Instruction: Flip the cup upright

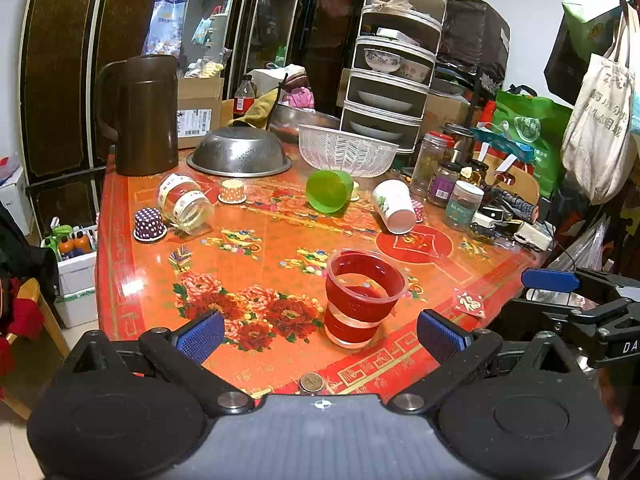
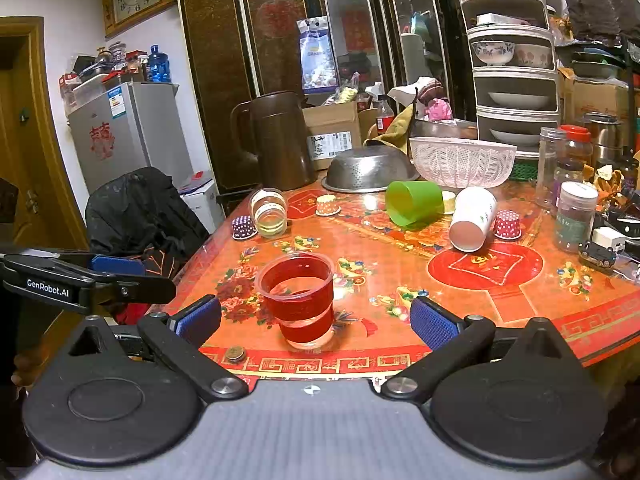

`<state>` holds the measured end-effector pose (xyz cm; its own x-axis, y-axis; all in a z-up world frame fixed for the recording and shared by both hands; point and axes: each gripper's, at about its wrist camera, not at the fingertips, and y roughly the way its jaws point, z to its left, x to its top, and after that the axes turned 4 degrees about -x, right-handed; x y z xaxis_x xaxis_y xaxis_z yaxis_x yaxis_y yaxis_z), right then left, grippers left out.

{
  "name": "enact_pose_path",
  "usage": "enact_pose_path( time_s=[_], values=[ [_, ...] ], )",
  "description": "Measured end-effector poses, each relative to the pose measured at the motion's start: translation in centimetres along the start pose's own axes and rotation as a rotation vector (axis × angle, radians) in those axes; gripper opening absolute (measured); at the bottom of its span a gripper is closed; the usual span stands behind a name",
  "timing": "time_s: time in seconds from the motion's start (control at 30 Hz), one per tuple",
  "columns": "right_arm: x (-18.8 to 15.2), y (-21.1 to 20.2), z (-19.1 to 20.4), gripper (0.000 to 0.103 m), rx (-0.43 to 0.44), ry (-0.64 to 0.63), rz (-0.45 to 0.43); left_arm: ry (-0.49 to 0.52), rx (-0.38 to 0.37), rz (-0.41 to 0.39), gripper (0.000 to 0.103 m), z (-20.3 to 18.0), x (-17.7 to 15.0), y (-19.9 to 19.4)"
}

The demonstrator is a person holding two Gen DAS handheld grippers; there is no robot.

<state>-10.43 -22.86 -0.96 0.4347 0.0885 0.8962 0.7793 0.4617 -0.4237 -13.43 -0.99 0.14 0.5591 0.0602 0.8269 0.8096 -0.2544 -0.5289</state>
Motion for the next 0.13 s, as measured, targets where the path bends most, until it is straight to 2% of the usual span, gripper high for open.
enact_pose_path(
  time_s=[0.13],
  values=[
    [-0.14, 0.08, 0.06, 0.102, 0.009, 0.006, -0.004, 0.001, 0.024, -0.015, 0.103, 0.06, -0.08, 0.03]
  ],
)
